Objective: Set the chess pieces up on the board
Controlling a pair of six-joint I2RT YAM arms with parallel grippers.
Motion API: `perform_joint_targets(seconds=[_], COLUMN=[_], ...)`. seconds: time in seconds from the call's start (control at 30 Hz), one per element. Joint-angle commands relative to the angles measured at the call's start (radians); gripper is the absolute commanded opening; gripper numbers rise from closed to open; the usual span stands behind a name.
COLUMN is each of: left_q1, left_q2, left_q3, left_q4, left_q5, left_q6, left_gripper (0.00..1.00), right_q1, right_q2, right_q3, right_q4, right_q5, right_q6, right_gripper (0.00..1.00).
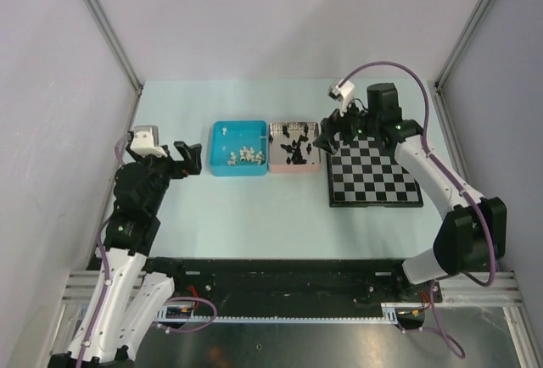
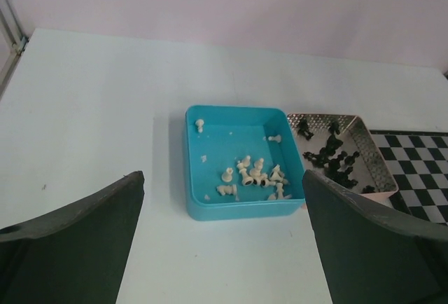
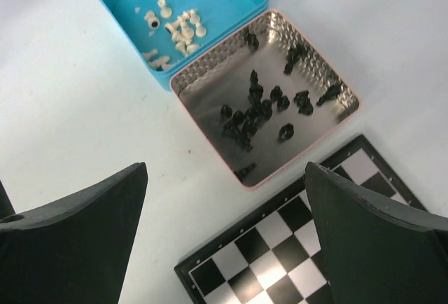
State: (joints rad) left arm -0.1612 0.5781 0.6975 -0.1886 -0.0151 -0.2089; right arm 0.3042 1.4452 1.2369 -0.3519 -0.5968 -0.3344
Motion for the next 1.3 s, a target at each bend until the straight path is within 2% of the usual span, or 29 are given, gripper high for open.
perform_joint_targets(seconds=[0.0,0.2,0.5,0.93,1.27], left_q1=[-0.001,-0.009,-0.008,-0.008,-0.008], left_q2=[-0.023,-0.047,-0.043,-0.046,-0.047], left_q3=[-0.022,-0.061,-0.059,-0.066,-0.064], left_q4=[0.02,0.021,0.021,0.021,0.023], left_q5=[-0.028,0.032,0.04,0.04,0.043], left_q6=[0.02,0.036,0.039,0.046,0.048], left_gripper=[1.0,1.0,1.0,1.0,1.0], right_q1=[-0.007,0.001,0.042,0.049,0.058], right_q2=[0.069,0.164,0.283,0.366,0.46], right_q3=[0.101,0.177,0.335,0.368,0.455], right_q4=[0.024,-0.013,-0.206,-0.243,-0.3], right_q5=[-0.09,-0.127,-0.015,0.038,0.1], right_q6=[-0.011,-0.04,-0.115,-0.104,-0.089], right_gripper=[1.0,1.0,1.0,1.0,1.0])
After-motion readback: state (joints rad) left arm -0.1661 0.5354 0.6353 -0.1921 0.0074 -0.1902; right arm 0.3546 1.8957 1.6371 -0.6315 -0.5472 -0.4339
